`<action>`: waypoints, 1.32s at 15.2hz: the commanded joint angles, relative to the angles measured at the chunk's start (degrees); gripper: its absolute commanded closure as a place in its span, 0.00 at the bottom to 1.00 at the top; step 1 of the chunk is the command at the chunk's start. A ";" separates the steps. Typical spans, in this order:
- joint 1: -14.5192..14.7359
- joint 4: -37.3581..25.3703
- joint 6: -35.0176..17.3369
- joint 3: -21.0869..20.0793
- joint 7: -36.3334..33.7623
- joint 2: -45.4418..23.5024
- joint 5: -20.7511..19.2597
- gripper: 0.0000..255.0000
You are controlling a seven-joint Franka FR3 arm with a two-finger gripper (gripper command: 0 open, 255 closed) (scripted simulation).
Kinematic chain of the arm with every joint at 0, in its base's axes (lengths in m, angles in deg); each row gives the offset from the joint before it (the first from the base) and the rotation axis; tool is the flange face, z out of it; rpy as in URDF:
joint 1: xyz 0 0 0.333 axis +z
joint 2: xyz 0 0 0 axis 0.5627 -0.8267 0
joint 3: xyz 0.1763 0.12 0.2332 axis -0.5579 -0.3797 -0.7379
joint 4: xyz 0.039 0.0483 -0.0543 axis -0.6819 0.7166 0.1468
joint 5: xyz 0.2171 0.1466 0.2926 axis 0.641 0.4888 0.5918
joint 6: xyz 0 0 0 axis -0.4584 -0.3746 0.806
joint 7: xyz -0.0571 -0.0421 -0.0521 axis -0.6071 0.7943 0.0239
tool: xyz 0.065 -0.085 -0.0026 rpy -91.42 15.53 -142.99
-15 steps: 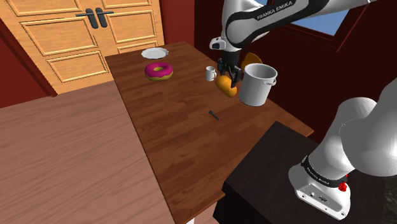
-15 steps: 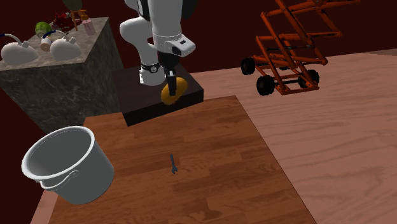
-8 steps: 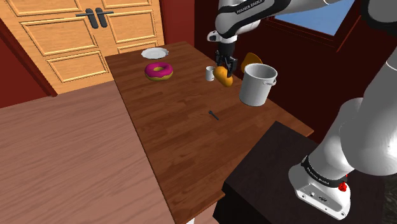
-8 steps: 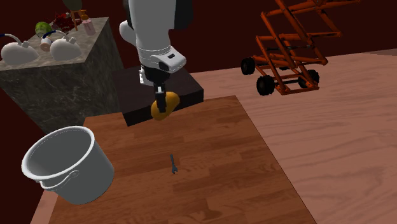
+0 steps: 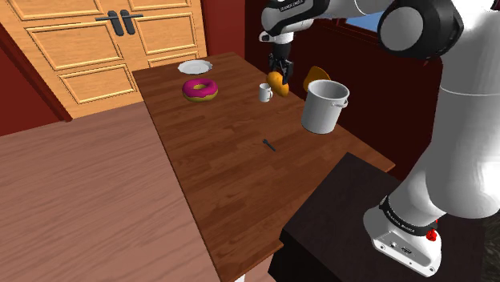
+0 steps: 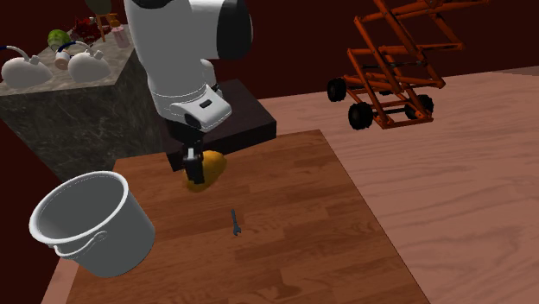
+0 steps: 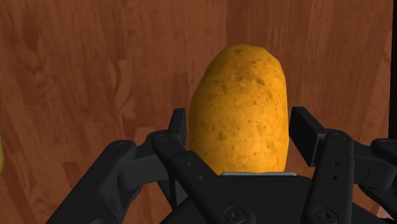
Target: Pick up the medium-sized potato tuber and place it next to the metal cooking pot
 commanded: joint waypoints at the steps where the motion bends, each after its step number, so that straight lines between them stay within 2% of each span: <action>1: -2.72 -7.34 2.79 -0.12 2.14 -4.85 1.77 1.00; 4: -7.12 -19.71 7.48 -0.79 4.11 -12.71 4.07 1.00; 6: -10.64 -30.30 11.69 -1.48 4.89 -18.98 5.53 1.00; 8: -15.42 -46.05 18.19 -2.62 4.86 -27.75 7.03 1.00; 9: -18.62 -57.87 23.23 -3.56 4.14 -34.01 7.74 1.00; 13: -16.82 -49.54 17.92 -3.26 4.82 -31.36 7.41 1.00; 20: -15.35 -42.13 11.75 -3.13 5.41 -30.44 7.51 1.00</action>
